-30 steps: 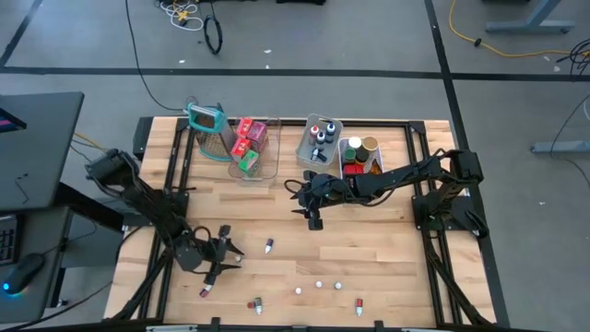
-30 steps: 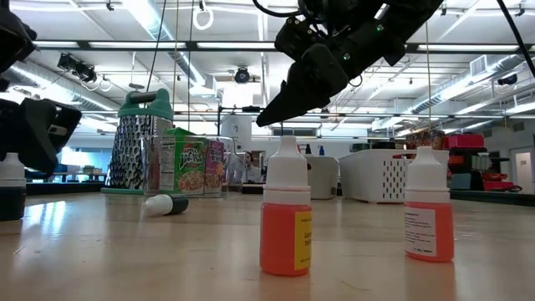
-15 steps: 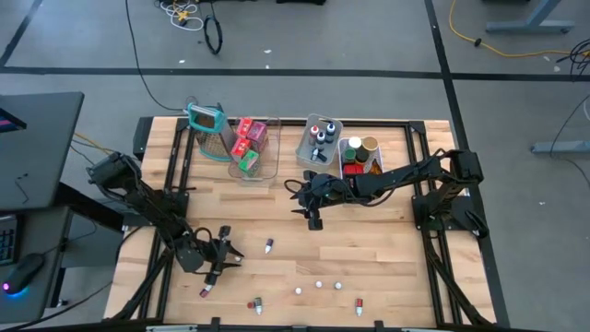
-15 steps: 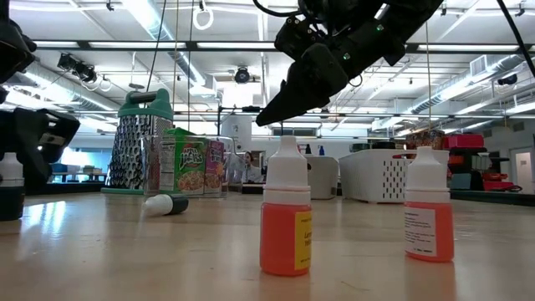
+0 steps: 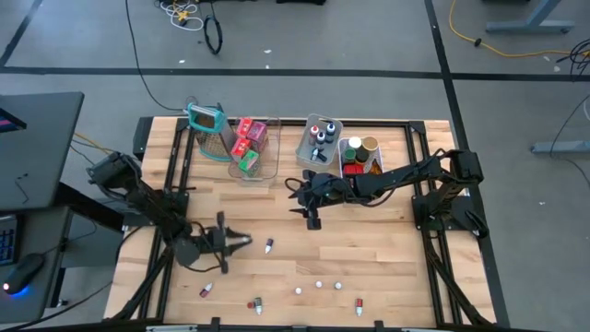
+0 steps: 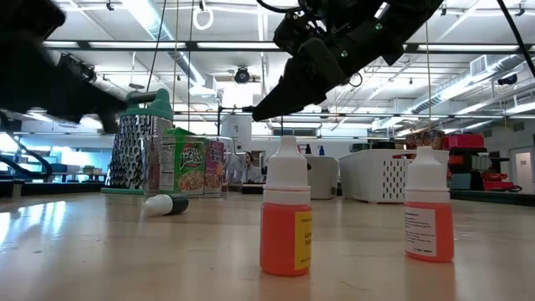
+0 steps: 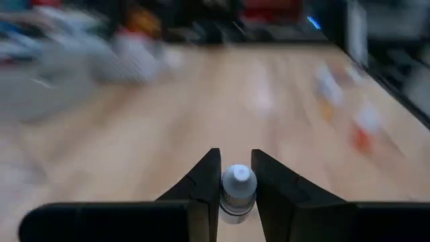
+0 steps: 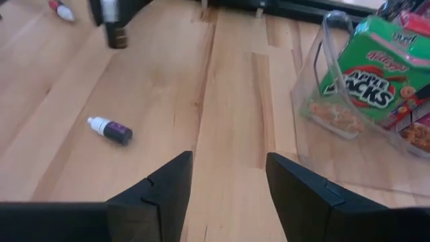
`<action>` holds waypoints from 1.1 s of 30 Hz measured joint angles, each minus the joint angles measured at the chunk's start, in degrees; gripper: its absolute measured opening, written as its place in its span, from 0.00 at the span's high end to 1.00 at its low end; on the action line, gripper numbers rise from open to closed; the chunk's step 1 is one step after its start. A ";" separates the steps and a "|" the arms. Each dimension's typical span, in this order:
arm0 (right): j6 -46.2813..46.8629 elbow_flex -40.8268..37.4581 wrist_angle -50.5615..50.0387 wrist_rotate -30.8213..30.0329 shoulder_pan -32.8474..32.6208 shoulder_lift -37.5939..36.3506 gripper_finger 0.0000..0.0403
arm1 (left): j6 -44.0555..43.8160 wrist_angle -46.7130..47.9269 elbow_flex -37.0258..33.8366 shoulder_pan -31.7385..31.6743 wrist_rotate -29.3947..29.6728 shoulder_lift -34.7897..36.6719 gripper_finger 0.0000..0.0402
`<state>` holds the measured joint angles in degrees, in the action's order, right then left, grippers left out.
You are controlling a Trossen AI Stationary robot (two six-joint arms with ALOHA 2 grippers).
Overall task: Pick & Place Kitchen Items
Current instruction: Put the small brown food coloring bottle into the gray bin
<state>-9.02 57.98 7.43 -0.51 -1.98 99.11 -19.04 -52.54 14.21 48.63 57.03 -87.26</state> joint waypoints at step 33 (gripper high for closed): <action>2.75 -0.02 7.27 1.04 -2.80 0.07 0.59 | 16.12 6.28 19.79 -34.82 -31.56 0.02 0.81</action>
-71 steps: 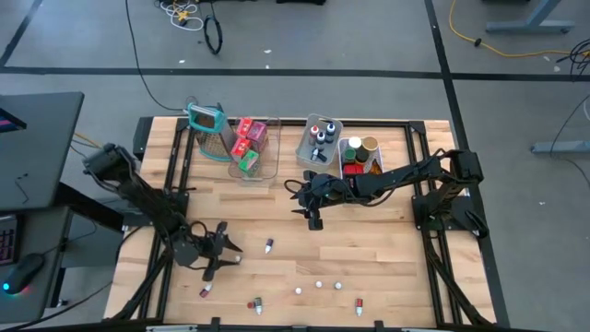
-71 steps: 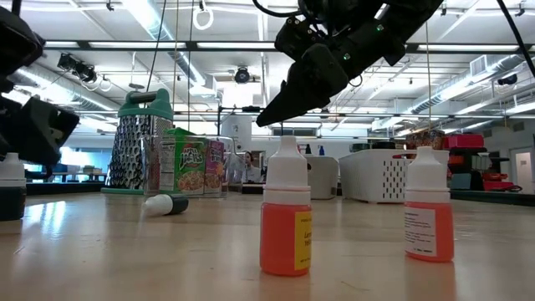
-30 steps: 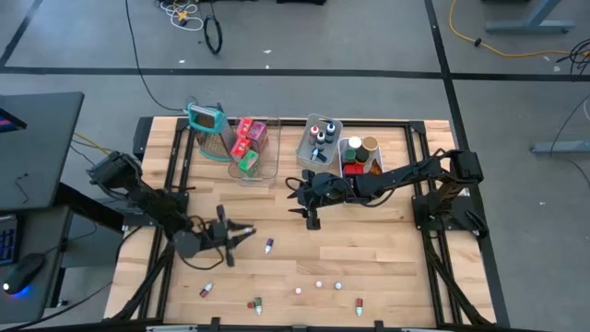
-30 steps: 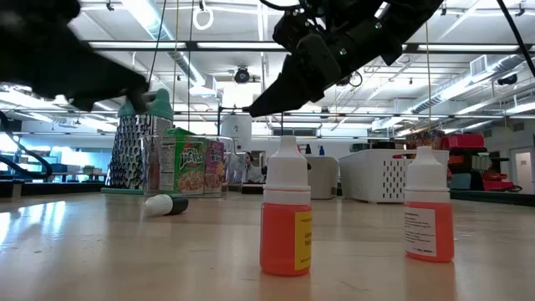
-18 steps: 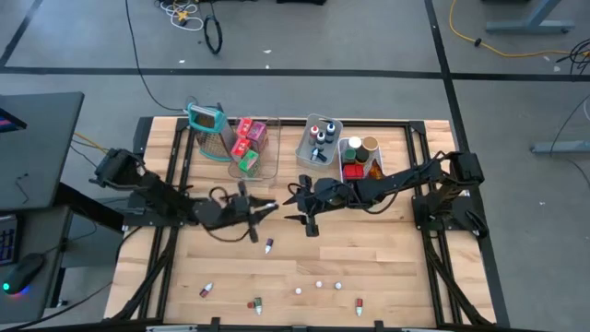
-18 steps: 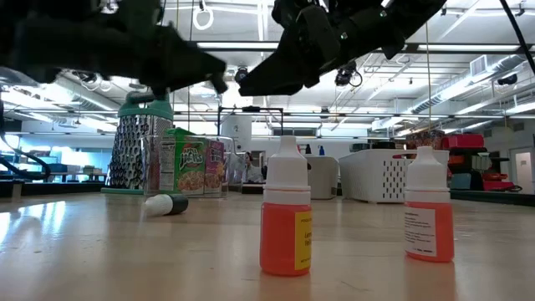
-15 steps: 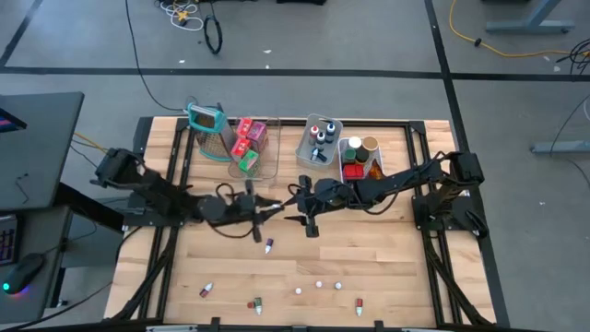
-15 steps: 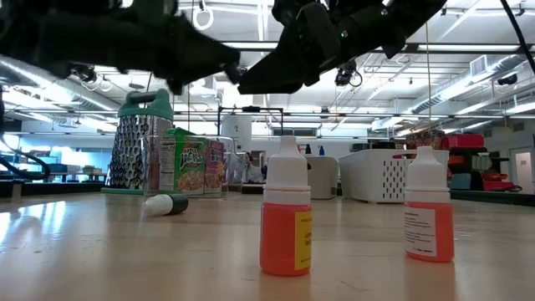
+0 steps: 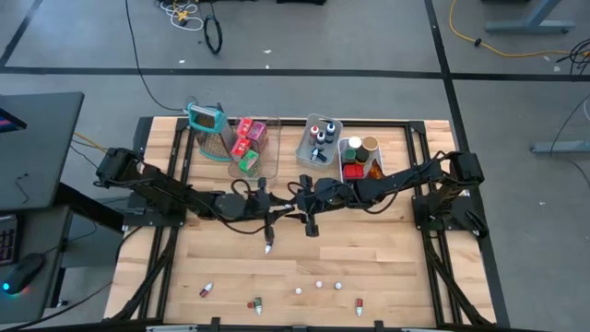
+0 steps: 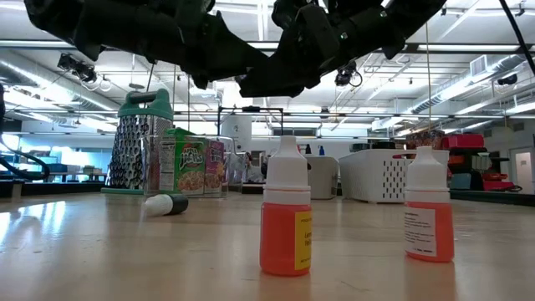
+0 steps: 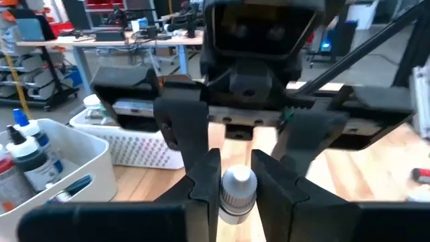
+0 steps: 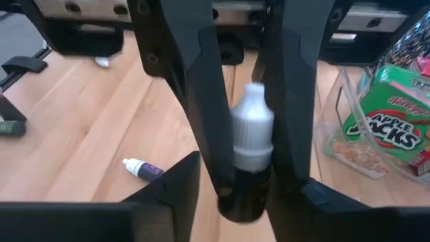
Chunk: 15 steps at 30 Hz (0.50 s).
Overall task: Pick & Place Kitchen Items
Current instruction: Put the small brown food coloring bottle into the gray bin
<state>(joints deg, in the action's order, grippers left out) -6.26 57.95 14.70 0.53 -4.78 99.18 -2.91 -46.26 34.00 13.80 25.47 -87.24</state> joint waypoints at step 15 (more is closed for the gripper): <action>0.00 0.00 -0.77 -1.50 0.12 0.00 0.78 | -2.39 1.82 0.02 0.02 0.63 0.00 0.77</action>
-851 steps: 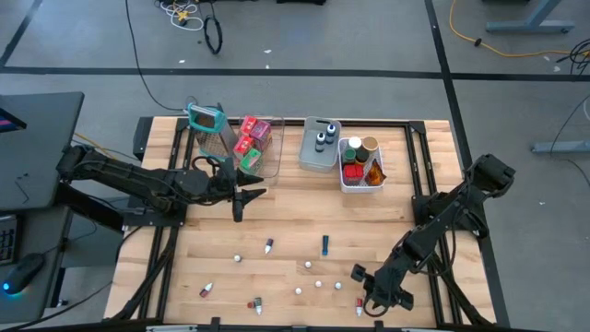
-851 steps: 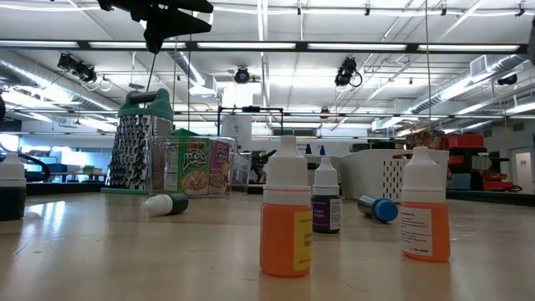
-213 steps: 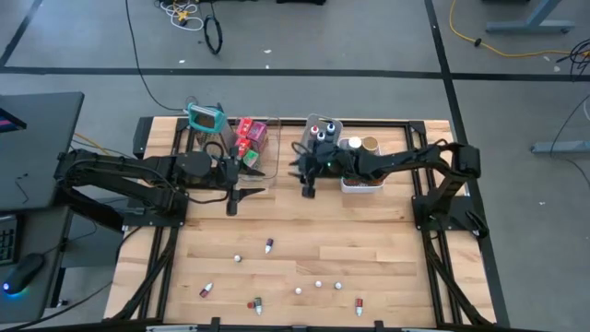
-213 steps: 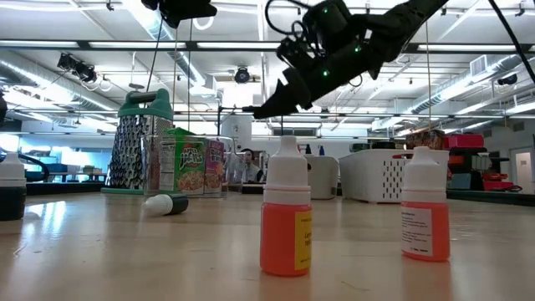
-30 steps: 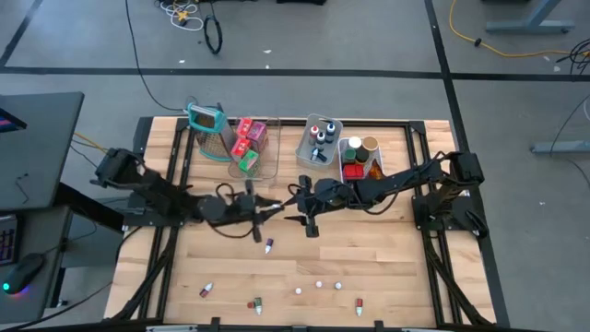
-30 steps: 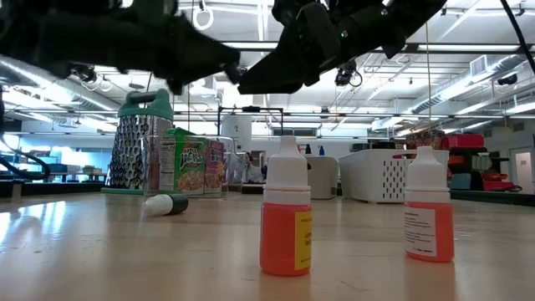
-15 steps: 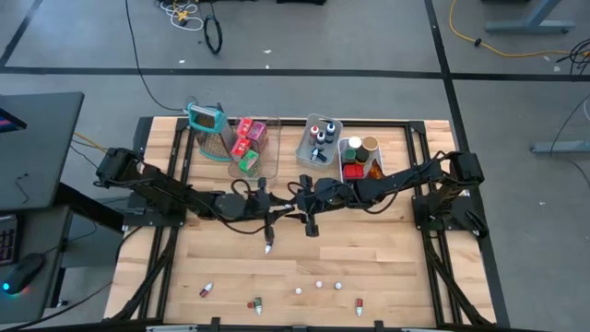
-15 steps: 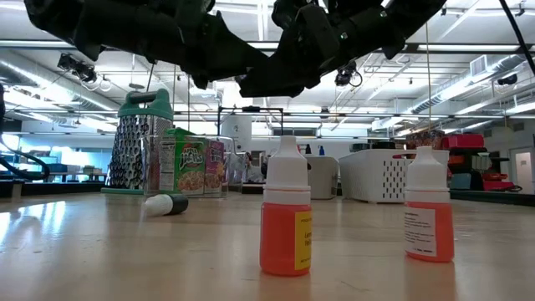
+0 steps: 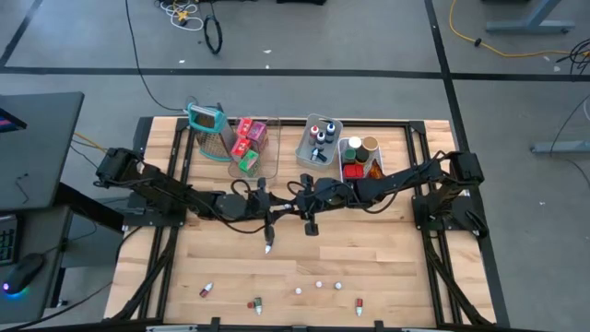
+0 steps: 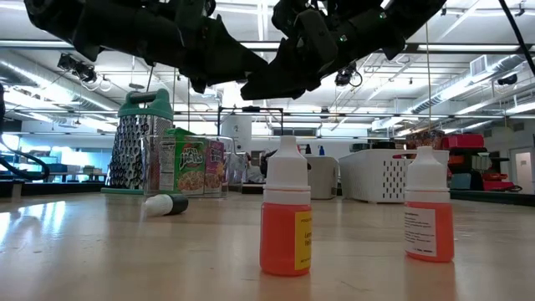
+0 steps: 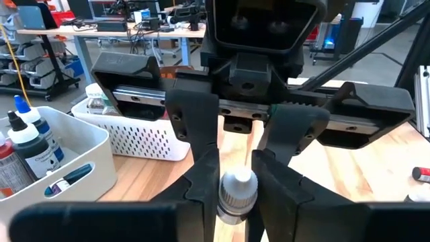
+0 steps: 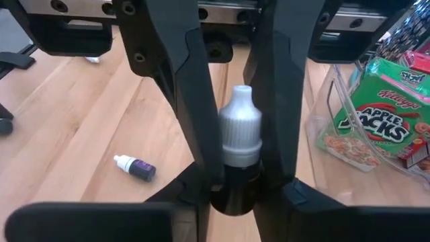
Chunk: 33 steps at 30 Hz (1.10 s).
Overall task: Pick & Place Kitchen Items
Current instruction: Put the small brown food coloring bottle into the gray bin
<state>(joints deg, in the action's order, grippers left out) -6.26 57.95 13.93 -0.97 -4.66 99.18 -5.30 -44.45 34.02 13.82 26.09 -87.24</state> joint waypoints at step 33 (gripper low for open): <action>9.05 0.04 -13.86 -12.22 6.80 -0.02 0.79 | -1.68 0.02 -0.04 0.00 8.31 -0.04 0.55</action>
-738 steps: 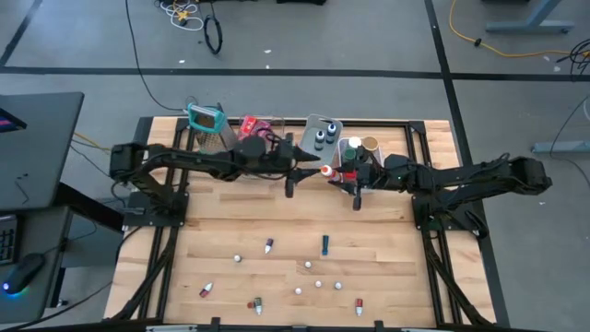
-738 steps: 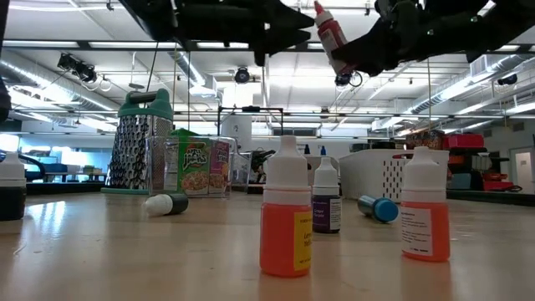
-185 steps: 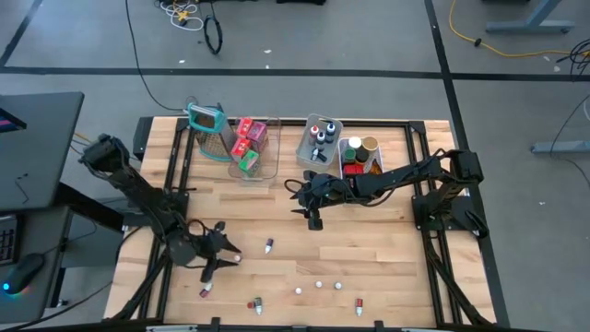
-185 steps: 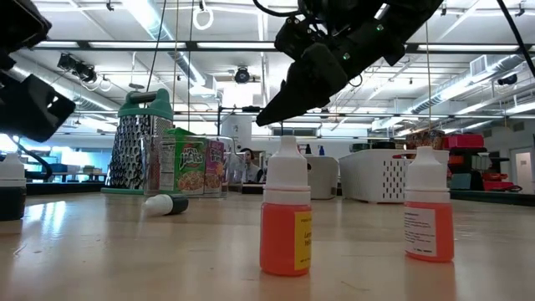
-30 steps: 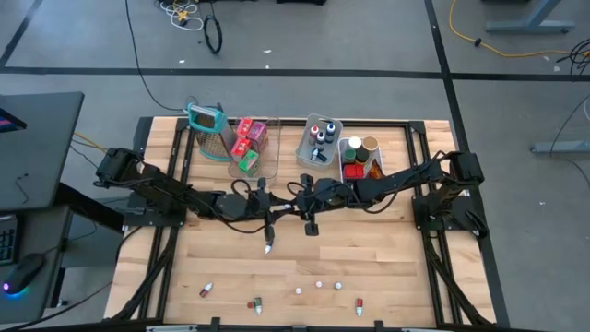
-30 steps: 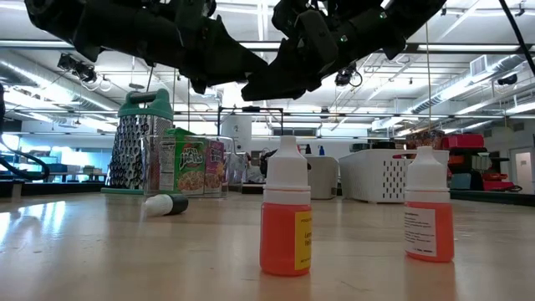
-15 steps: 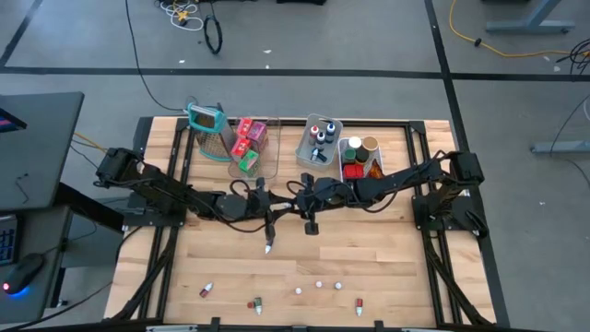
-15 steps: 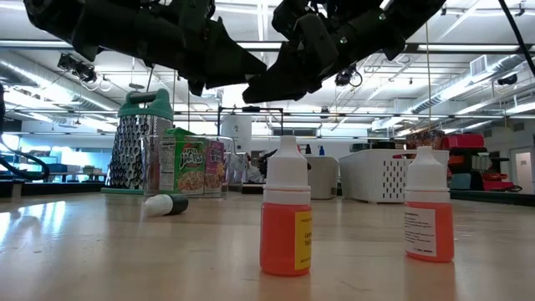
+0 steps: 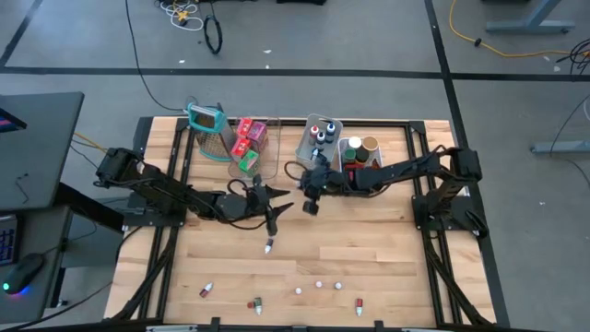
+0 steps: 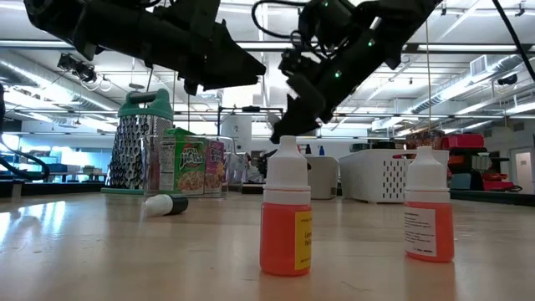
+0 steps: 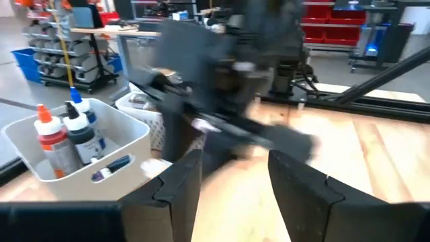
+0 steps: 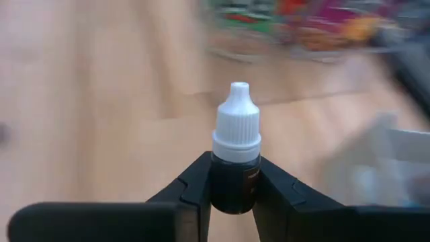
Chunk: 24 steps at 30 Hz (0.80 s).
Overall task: Pick & Place Kitchen Items
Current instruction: Put the small brown food coloring bottle into the gray bin
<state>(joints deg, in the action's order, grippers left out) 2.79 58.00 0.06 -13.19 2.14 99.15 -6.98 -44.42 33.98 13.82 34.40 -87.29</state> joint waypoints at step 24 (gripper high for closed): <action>-1.96 0.00 -2.40 2.16 21.53 2.95 0.77 | -6.78 2.66 0.00 0.56 -10.89 0.00 0.54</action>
<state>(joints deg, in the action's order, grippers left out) 0.84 58.00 -2.33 -11.03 23.68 102.10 -13.75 -41.76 33.98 14.39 23.52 -87.29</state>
